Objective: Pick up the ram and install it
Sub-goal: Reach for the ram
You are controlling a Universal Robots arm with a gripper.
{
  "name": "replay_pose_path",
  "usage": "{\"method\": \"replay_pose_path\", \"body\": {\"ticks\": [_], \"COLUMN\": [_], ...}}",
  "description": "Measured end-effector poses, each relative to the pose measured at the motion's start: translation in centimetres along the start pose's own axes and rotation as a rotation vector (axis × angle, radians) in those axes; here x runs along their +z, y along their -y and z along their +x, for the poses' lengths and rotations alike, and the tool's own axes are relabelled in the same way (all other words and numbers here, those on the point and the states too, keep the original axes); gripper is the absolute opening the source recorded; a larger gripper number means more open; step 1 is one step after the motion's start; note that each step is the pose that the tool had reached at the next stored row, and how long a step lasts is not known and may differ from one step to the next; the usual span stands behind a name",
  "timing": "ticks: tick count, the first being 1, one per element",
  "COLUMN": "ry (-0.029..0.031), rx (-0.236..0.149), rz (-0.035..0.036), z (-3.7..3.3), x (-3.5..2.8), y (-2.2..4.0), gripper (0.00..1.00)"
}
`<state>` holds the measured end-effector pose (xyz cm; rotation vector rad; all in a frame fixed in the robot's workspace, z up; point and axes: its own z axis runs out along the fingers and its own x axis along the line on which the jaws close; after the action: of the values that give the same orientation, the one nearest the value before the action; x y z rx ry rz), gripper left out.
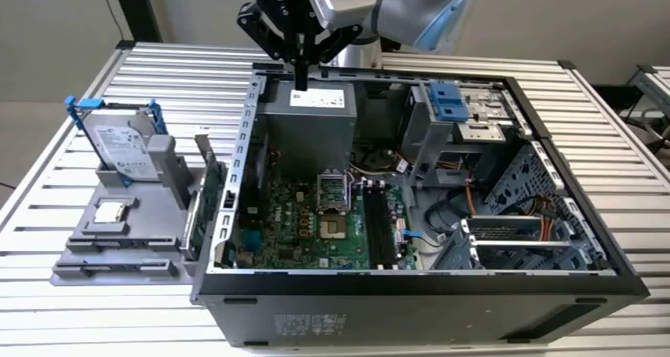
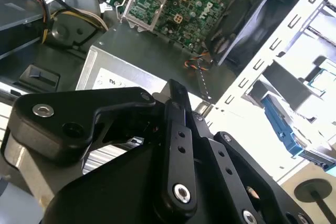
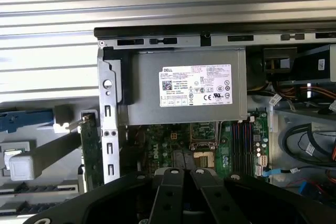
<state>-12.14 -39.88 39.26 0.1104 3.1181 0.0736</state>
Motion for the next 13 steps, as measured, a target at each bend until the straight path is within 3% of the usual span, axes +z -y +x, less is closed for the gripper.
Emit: {"method": "replay_pose_path", "body": {"ticks": [13], "ry": [-0.0007], "rx": [-0.016], "rz": [-0.0004], "z": [1.07], "x": [-0.02], "y": [0.08], "gripper": [0.00]}}
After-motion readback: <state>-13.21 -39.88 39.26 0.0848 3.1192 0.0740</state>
